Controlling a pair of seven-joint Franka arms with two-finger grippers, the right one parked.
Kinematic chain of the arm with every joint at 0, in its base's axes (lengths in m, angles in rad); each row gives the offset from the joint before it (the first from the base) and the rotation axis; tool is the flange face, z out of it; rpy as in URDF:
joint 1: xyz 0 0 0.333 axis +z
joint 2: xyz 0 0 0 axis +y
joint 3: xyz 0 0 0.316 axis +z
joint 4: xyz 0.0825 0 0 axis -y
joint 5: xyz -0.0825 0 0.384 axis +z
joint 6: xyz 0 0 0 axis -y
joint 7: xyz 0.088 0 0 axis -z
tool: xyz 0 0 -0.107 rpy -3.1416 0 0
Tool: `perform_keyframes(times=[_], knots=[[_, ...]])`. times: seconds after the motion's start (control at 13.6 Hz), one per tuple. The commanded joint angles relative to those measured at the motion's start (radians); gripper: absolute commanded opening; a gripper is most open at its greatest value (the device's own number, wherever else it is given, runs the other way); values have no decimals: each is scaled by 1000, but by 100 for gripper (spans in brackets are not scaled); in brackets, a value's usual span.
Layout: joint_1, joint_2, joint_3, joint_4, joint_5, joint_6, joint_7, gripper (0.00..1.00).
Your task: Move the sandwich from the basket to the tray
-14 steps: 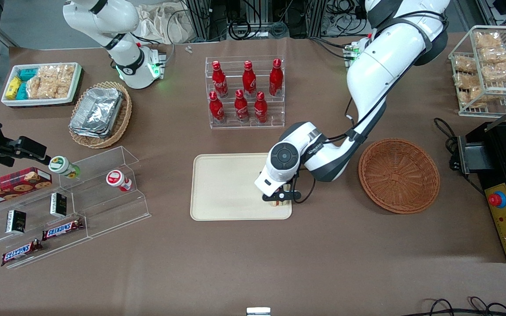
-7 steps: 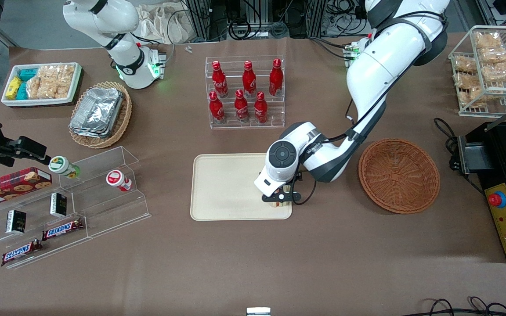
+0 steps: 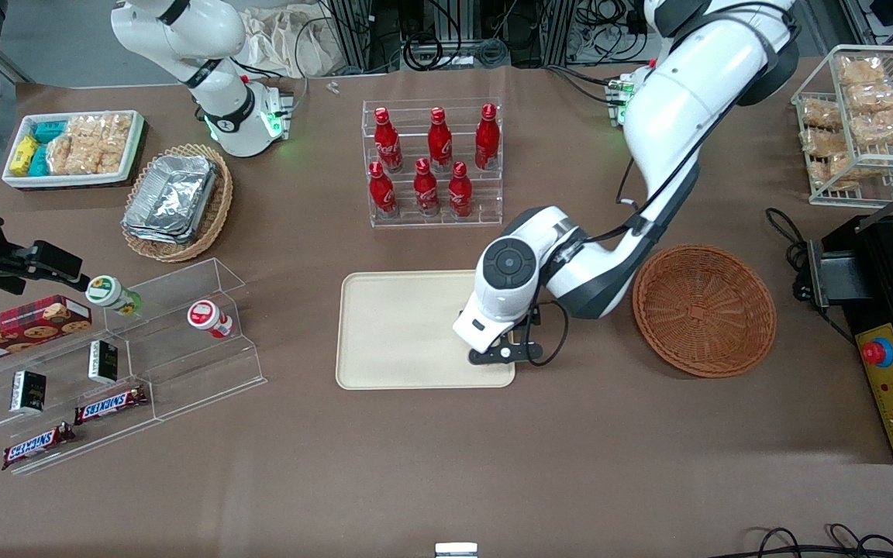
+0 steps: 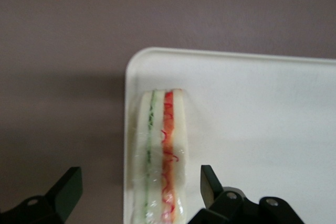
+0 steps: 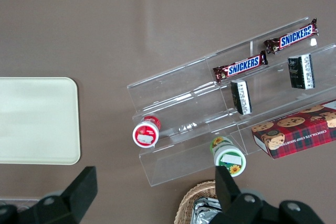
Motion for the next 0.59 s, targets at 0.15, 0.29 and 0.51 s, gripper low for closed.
perform_keyframes(times=[0.15, 0.29, 0.51], knots=[[69, -194, 1, -24, 3, -155, -19, 100], [107, -241, -4, -27, 1, -251, -10, 100], [192, -326, -16, -28, -92, -276, 86, 100]])
